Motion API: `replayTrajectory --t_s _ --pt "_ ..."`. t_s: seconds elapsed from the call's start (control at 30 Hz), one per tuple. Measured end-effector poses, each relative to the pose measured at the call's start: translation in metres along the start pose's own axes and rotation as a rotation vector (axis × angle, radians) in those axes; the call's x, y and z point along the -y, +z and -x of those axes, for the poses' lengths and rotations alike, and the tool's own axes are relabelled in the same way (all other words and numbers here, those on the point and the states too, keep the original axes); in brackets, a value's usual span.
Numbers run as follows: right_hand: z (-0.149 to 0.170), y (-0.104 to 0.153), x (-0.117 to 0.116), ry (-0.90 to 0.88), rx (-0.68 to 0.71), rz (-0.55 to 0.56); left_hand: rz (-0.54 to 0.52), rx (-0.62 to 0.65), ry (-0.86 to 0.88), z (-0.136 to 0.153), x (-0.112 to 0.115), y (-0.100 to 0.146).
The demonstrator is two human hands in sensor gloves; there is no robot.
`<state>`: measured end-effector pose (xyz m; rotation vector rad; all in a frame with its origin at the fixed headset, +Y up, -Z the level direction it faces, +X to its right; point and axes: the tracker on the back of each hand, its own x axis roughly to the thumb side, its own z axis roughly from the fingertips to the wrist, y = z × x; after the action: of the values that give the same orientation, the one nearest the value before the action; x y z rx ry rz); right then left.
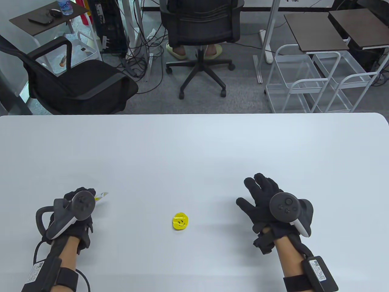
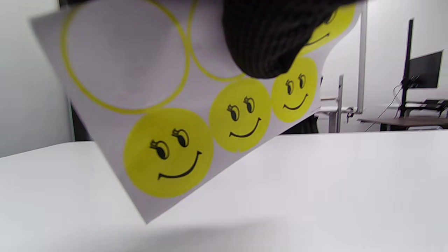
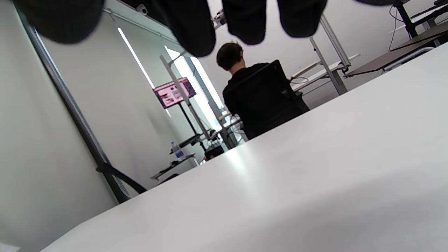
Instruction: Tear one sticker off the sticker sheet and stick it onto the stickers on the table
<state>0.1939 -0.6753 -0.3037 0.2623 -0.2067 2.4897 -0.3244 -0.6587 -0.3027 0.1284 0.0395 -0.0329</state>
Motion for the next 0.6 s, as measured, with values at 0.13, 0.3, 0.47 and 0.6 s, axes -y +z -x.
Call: replayTrajectory --t_s 0.13,0.3,0.47,0.6 --pt "-0.001 -0.001 -0.003 -0.008 0.002 -0.005 -0.095 0.063 0.071 -0.03 -0.013 -0.002" --pt "-0.004 -0.005 -0.012 -0.012 0.004 -0.035 -0.219 0.146 0.156 -0.073 -0.027 0.0" --pt "-0.01 -0.005 -0.017 -0.028 0.024 -0.045 -0.319 0.212 0.262 -0.103 -0.039 0.007" --pt "-0.023 -0.004 -0.021 -0.079 0.064 -0.057 -0.388 0.296 0.339 -0.13 -0.042 0.018"
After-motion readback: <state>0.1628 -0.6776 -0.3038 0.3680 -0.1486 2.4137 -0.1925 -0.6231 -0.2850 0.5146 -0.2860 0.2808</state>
